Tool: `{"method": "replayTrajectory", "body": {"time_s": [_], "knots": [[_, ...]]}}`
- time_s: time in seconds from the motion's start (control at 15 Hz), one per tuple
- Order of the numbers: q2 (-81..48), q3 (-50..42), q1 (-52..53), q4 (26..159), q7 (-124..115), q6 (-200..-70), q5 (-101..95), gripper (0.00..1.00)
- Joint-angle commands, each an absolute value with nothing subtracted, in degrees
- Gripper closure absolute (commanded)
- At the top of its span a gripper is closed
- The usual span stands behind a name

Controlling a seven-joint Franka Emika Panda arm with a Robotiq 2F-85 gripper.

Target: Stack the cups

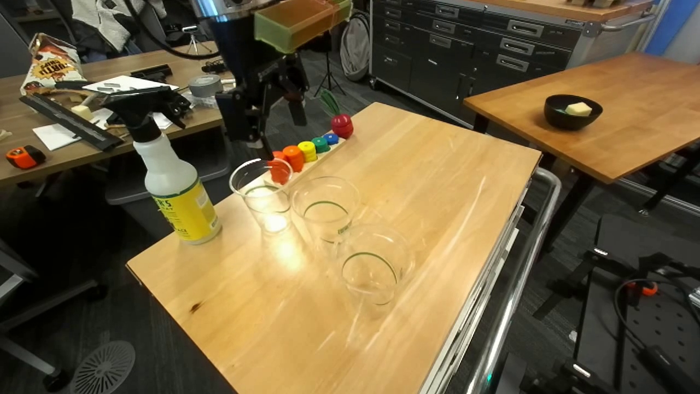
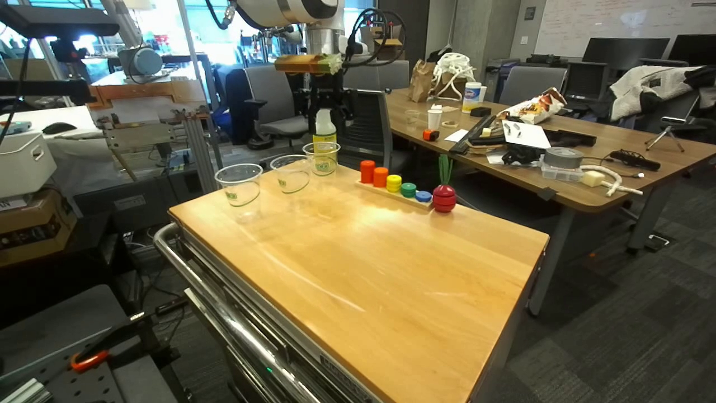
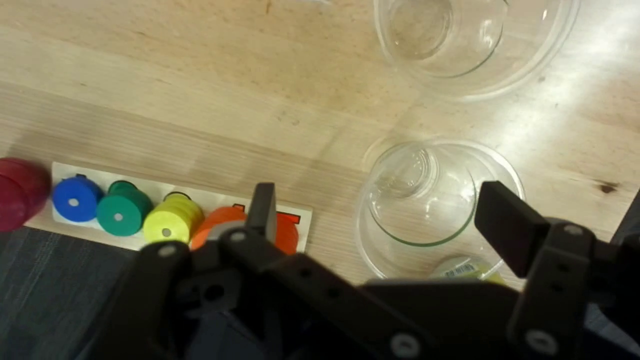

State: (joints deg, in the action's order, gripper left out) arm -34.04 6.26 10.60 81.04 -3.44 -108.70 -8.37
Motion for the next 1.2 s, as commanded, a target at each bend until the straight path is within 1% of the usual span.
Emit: {"method": "replayTrajectory", "body": {"time_s": [0.0, 0.2, 0.27, 0.33, 0.4, 0.53, 0.6, 0.93, 1.0, 1.13], "knots": [[-42.3, 5.6, 12.1, 68.3, -2.4, -103.7, -7.9, 0.0], [-47.2, 5.0, 12.5, 62.5, -2.8, -101.5, -8.0, 0.0], [-48.5, 5.0, 12.5, 61.1, -2.5, -100.7, -7.7, 0.25], [-49.8, 5.1, 12.4, 59.7, -2.2, -100.0, -7.5, 0.27], [-51.2, 5.1, 12.3, 58.2, -1.8, -99.2, -7.4, 0.34], [-53.4, 5.2, 12.3, 55.7, -1.4, -97.7, -7.1, 0.51], [-54.1, 5.2, 12.3, 54.7, -1.2, -97.2, -7.0, 0.58], [-54.6, 5.6, 11.8, 52.8, -0.5, -96.6, -5.6, 0.98], [-54.3, 5.8, 11.6, 52.8, -0.4, -96.3, -5.1, 1.0], [-53.5, 7.4, 10.0, 53.3, -0.3, -96.1, -4.1, 1.0]]}}
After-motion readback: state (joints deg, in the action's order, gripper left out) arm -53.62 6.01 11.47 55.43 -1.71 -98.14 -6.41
